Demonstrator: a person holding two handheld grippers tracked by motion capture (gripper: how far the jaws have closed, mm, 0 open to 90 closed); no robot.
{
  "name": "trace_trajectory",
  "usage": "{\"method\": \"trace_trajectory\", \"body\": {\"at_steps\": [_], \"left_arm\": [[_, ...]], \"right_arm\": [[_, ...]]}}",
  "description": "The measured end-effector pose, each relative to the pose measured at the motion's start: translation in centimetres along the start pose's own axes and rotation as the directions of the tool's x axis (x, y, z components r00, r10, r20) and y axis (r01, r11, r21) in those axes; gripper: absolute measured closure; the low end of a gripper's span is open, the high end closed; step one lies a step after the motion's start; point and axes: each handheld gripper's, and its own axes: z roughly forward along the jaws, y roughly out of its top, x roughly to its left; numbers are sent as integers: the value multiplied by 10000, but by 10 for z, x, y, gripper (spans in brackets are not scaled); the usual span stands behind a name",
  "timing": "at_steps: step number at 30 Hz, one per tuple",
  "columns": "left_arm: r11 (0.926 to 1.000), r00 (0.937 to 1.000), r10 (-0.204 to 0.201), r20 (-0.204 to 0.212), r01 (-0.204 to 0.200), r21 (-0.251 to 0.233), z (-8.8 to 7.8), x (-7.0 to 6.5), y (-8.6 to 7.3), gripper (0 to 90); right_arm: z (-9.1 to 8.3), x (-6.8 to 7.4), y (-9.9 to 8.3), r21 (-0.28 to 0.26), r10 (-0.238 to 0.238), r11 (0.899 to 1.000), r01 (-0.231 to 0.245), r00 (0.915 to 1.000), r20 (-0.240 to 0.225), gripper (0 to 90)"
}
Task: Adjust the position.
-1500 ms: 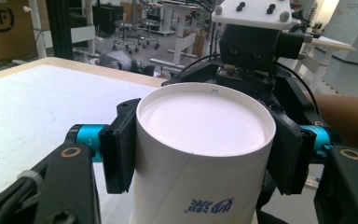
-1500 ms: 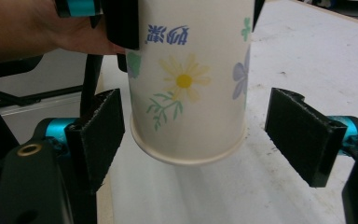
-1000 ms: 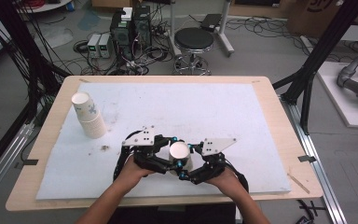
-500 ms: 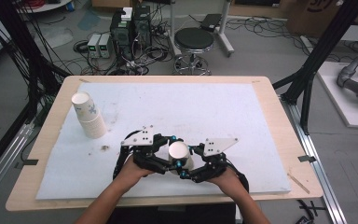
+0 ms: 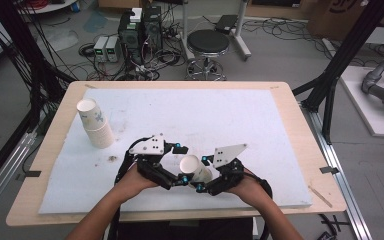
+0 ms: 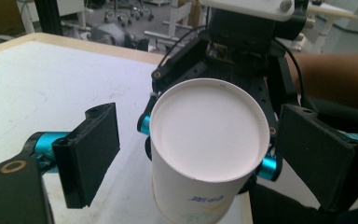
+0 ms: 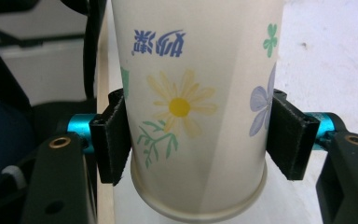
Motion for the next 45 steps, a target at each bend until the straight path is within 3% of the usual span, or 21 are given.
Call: {"method": "trace_trajectory", "body": {"at_steps": [5,13,19,21,23,25,37,40,45], "left_arm": [[9984,9998,151,91,-156,553,-2,0,3,140],[9942,9996,242,158,-257,1042,0,-1,3,141],[9866,9993,332,197,-359,1591,4,-1,2,143],[9823,9991,322,279,-368,1836,7,-1,1,145],[9809,9990,333,300,-385,1909,8,-1,1,146],[9775,9989,342,334,-403,2073,9,-1,1,150],[9695,9969,298,729,-466,2406,14,0,-1,260],[9671,9950,423,900,-633,2463,14,0,-1,335],[9662,9939,631,909,-836,2441,14,-1,-1,353]], "right_arm": [[0,-2,12,1009,-480,9937,494,9987,-160,323],[1,-3,22,1861,-897,9781,934,9956,-280,321],[3,-1,26,2556,-1210,9591,1219,9925,-194,321],[5,0,29,2911,-1335,9469,1362,9906,-293,321],[6,0,29,2983,-1359,9442,1395,9902,-329,321],[7,1,32,3337,-1530,9297,1560,9876,-352,321],[12,5,36,3912,-1726,9019,1830,9830,-619,321],[13,6,36,3919,-1695,9018,1822,9832,-671,321],[12,5,35,3945,-1671,9009,1809,9835,-694,321]]}}
